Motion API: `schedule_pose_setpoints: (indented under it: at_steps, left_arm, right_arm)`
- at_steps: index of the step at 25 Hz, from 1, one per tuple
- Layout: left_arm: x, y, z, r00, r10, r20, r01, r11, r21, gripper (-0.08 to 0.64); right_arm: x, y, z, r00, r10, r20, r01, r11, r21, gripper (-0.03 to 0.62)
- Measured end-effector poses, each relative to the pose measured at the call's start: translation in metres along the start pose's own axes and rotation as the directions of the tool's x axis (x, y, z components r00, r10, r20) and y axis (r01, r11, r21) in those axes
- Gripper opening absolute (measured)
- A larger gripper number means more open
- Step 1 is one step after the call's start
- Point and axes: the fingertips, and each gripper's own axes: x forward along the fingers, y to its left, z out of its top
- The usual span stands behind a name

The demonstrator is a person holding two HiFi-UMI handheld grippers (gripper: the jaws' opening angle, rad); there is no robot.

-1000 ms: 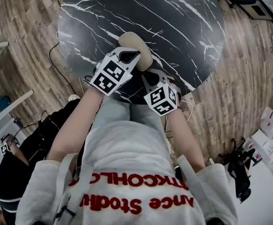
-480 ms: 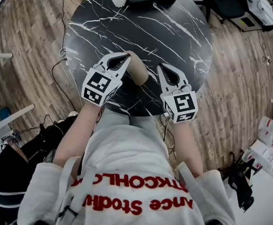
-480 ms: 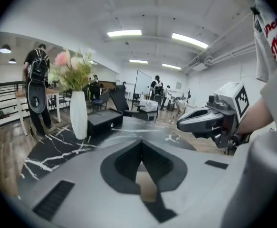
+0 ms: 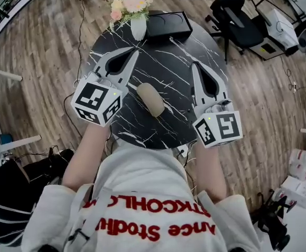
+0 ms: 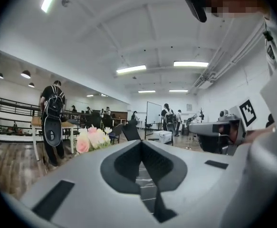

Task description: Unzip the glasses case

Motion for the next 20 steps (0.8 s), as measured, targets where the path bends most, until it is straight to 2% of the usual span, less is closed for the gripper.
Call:
schedule_pose_setpoints:
  at_steps: [4, 8, 13, 16, 20]
  left_arm:
    - [-0.009, 0.002, 0.047, 0.996, 0.017, 0.083, -0.02, 0.999, 0.033, 0.006]
    - [-0.015, 0.005, 0.077, 0.991, 0.024, 0.131, -0.034, 0.997, 0.069, 0.006]
    - [-0.023, 0.01, 0.088, 0.985, 0.043, 0.167, -0.054, 0.997, 0.06, 0.006]
    - [-0.026, 0.018, 0.092, 0.98, 0.09, 0.18, -0.097, 0.995, 0.029, 0.006]
    - [-0.025, 0.024, 0.093, 0.975, 0.148, 0.168, -0.155, 0.987, 0.031, 0.006]
  right_arm:
    - [0.001, 0.004, 0.038, 0.998, -0.019, 0.052, 0.021, 0.999, -0.035, 0.015]
    - [0.0, 0.009, 0.063, 0.995, -0.025, 0.096, 0.027, 0.999, -0.023, 0.015]
    - [-0.003, 0.007, 0.067, 0.995, -0.056, 0.081, 0.058, 0.998, -0.016, 0.015]
    - [-0.004, 0.006, 0.068, 0.995, -0.074, 0.062, 0.076, 0.997, -0.018, 0.015]
    - [-0.002, 0.005, 0.071, 0.994, -0.088, 0.069, 0.09, 0.996, -0.021, 0.015]
